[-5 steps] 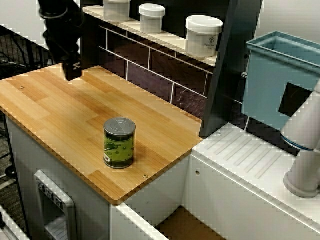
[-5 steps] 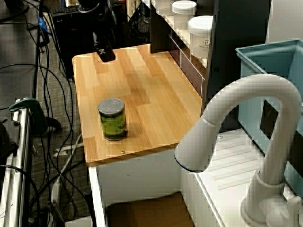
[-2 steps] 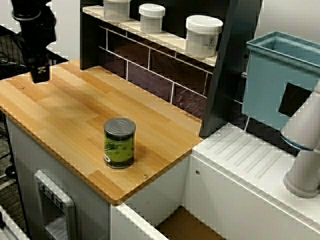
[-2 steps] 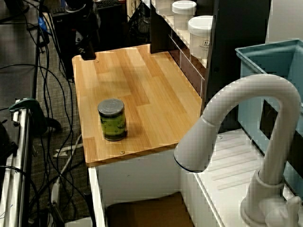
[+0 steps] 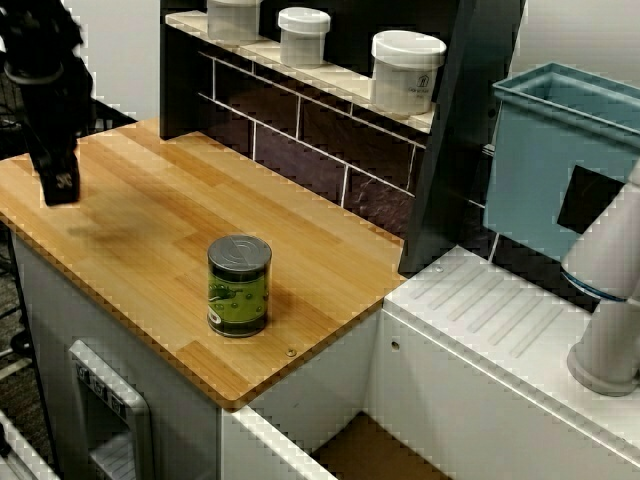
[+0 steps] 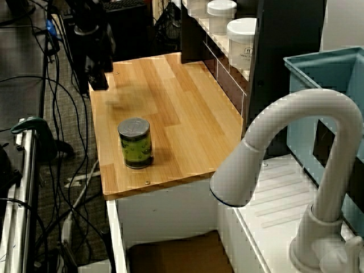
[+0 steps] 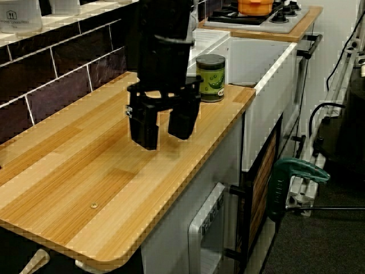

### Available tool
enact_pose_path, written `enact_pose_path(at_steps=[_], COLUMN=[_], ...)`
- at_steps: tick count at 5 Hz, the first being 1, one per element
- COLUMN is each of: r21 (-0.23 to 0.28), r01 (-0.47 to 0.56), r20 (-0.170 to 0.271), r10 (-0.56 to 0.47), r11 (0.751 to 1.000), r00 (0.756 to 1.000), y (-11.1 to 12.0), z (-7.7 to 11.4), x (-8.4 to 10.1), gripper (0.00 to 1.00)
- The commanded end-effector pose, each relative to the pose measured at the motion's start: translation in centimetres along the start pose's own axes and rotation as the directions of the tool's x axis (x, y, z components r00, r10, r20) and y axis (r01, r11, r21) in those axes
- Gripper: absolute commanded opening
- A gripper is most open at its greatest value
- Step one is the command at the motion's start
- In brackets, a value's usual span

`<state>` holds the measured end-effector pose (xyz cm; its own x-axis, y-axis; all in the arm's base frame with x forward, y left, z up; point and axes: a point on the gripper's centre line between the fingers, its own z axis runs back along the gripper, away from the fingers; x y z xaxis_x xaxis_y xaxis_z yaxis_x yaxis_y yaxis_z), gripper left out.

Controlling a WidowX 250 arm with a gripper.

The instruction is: Push into sink

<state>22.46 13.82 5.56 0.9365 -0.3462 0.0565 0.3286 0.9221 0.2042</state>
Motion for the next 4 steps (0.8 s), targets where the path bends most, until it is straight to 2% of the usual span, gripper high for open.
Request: enact_pose_path(at_steps=[1, 2, 4], r21=[0.021, 0.014, 0.017], r01=[-0.079, -0.036, 0.010], r20=[0.039, 0.039, 0.052], r10=[0.079, 0.035, -0.011], r11=[0.997, 0.999, 1.000], r00=[0.996, 0.999, 0.999], y=[-3.0, -5.1, -8.1], z=[-0.1, 0.6, 2.1], x=[2.4, 4.8, 6.8], gripper=[1.00, 1.00, 1.00])
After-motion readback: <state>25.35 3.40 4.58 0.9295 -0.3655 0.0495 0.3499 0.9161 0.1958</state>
